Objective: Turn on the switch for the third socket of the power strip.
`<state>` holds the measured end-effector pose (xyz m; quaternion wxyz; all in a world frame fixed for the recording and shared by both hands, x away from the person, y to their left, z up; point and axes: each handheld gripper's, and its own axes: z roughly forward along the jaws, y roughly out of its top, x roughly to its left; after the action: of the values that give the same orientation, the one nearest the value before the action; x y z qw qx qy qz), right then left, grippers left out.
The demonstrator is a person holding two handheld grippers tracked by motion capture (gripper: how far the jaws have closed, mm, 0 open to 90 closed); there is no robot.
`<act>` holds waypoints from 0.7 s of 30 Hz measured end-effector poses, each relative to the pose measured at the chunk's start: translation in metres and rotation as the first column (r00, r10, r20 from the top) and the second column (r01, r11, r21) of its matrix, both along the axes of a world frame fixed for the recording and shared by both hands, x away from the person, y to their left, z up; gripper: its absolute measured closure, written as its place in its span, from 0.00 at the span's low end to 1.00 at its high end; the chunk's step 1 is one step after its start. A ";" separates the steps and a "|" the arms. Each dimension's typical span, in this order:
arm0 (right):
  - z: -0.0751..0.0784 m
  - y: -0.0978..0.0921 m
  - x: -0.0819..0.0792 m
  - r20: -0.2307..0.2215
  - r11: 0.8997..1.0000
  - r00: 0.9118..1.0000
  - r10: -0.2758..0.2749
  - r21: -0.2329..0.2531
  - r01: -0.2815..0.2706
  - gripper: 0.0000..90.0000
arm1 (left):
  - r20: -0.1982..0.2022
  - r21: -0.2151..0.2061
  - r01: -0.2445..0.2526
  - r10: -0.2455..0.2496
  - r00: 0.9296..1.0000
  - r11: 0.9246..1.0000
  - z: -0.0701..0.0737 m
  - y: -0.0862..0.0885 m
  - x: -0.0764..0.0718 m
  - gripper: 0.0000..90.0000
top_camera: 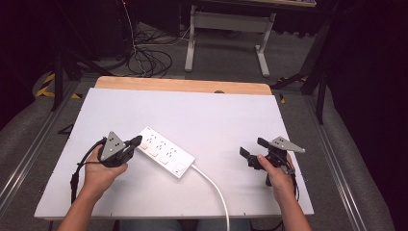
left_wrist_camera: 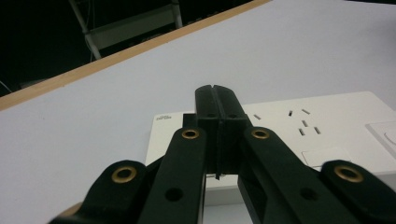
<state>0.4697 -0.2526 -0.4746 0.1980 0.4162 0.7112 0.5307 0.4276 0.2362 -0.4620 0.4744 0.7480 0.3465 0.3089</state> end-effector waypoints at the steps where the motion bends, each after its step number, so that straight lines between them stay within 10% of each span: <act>1: 0.000 0.000 0.000 0.000 1.000 1.000 0.000 0.000 0.000 0.10 | -0.003 0.001 0.002 -0.002 1.000 1.000 0.000 0.000 0.000 1.00; 21: -0.001 -0.004 -0.004 0.000 1.000 1.000 -0.015 -0.004 0.015 0.10 | -0.081 0.046 0.034 -0.030 0.996 0.998 -0.009 -0.008 0.010 1.00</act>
<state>0.4654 -0.2566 -0.4756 0.2027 0.4212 0.7093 0.5276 0.4373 0.2282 -0.4706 0.4470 0.7762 0.3459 0.2793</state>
